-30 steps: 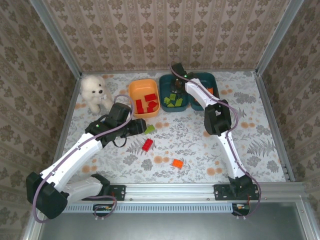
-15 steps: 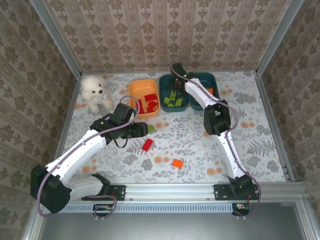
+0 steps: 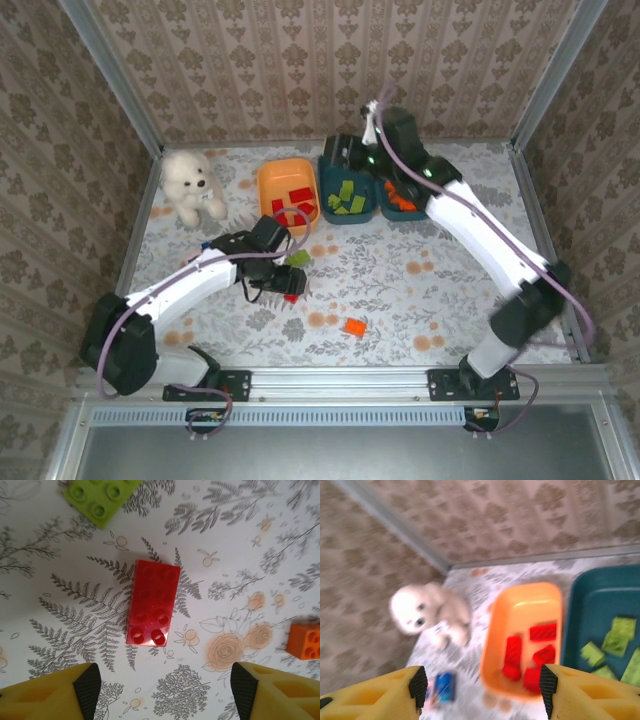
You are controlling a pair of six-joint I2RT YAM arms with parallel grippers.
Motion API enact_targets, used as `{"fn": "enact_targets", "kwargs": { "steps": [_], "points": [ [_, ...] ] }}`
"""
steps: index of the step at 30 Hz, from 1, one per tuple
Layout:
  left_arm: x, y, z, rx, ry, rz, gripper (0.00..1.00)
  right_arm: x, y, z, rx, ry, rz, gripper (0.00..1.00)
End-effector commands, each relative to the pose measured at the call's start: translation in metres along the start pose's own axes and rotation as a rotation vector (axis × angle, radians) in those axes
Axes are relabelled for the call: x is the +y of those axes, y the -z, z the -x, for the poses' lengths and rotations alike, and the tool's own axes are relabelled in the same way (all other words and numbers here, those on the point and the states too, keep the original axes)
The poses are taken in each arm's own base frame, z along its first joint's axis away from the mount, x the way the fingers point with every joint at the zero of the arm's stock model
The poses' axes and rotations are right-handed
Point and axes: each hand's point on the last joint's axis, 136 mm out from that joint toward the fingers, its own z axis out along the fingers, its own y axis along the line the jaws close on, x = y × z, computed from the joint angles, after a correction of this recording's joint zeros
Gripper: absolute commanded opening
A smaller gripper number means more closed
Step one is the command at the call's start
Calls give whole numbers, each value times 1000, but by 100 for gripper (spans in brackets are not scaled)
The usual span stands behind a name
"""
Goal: Sort the legos into containers by color
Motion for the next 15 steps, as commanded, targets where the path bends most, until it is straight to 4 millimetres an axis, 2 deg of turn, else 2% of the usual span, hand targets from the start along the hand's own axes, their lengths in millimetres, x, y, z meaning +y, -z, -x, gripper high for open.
{"fn": "enact_targets", "kwargs": {
  "steps": [1,5,8,11,15],
  "points": [
    [1,-14,-4,36,-61,32,71,-2,25,-46,63,-13,85,63],
    [8,-31,-2,79,-63,78,67,-17,74,-99,138,-120,109,64],
    [15,-39,0,93,-74,123,65,-29,95,-132,195,-163,104,64],
    [15,-46,5,103,-94,128,65,-36,109,-145,208,-181,95,65],
    [13,-59,9,132,-119,128,63,-35,111,-145,206,-196,98,65]
  ]
}}
